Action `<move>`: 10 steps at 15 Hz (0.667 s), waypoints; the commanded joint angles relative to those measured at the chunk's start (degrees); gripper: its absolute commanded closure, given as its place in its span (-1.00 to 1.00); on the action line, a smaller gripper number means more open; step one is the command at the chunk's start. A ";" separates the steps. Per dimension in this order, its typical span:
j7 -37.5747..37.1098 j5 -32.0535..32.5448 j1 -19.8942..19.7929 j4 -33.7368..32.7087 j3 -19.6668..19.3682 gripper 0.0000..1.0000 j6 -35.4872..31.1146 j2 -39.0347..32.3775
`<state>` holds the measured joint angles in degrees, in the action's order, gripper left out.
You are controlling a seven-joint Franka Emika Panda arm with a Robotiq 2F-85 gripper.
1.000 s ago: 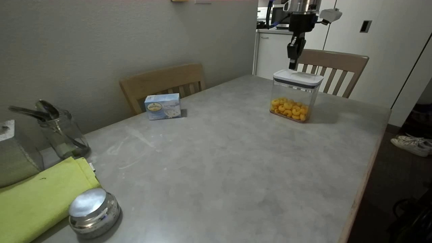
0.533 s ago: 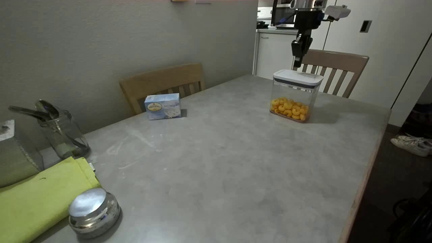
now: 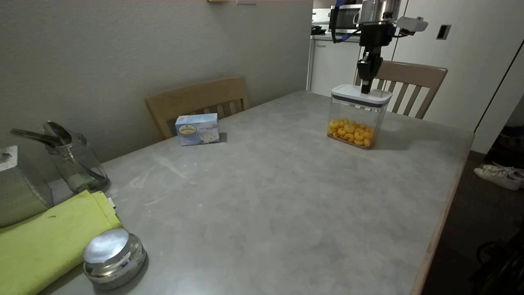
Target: Press the button on the white lid then put the lid on the table
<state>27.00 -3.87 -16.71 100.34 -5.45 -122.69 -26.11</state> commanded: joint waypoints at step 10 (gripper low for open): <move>5.16 1.81 -0.57 -2.33 0.59 1.00 14.68 -3.66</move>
<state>30.09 -2.72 -16.69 99.24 -5.40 -111.42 -26.30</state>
